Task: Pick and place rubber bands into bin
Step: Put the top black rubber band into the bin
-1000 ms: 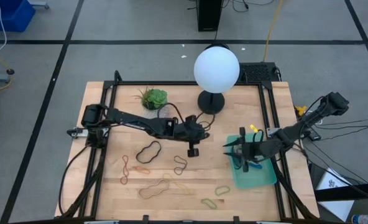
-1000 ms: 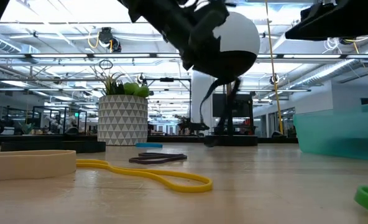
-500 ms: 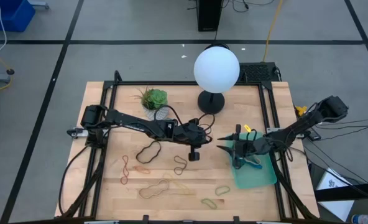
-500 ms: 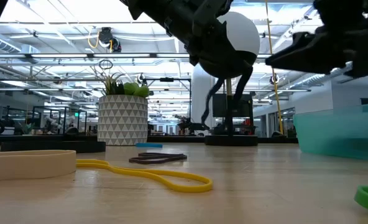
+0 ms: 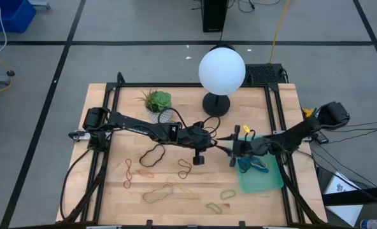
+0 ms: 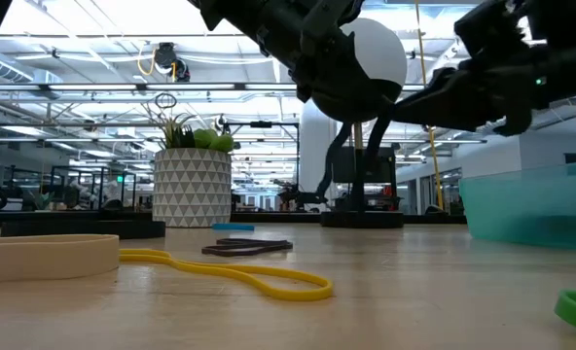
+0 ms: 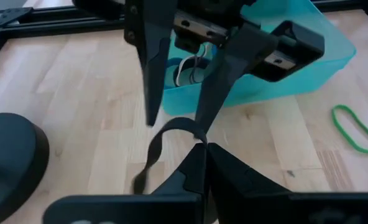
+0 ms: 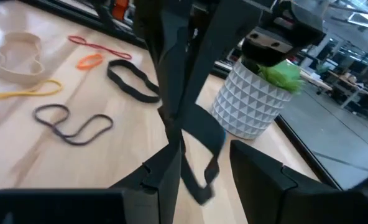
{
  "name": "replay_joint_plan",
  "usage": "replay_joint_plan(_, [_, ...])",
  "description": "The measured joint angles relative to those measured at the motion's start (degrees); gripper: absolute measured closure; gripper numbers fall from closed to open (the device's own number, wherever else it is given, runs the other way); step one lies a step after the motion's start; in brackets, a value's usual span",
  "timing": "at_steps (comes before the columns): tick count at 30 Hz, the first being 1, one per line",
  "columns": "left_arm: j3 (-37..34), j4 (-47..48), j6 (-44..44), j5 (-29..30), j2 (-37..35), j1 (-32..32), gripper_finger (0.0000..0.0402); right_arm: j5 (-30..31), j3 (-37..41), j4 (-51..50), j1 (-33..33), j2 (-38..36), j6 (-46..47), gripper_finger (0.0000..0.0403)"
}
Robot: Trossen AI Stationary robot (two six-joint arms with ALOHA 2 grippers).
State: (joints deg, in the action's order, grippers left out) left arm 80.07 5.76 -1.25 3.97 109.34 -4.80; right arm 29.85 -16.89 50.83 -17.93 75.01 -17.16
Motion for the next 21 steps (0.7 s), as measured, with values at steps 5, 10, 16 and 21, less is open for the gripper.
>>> replay_joint_plan(5, [0.02,0.11,-0.01,-0.02,0.0,0.0,0.0388,0.04,-2.37,-0.03,1.05,2.09,0.07,0.0272])
replay_joint_plan(10, [0.02,0.42,-0.07,-0.04,0.0,0.0,0.0384,0.08,-3.08,-0.06,1.11,2.73,0.17,0.0301])
replay_joint_plan(16, [0.02,0.52,-0.1,-0.04,0.0,0.0,0.039,0.08,-3.1,-0.34,1.09,2.7,0.19,0.0387])
replay_joint_plan(21, [0.02,0.52,-0.1,0.04,0.0,0.0,0.0353,0.1,-3.09,-0.69,1.09,2.68,2.88,0.0395])
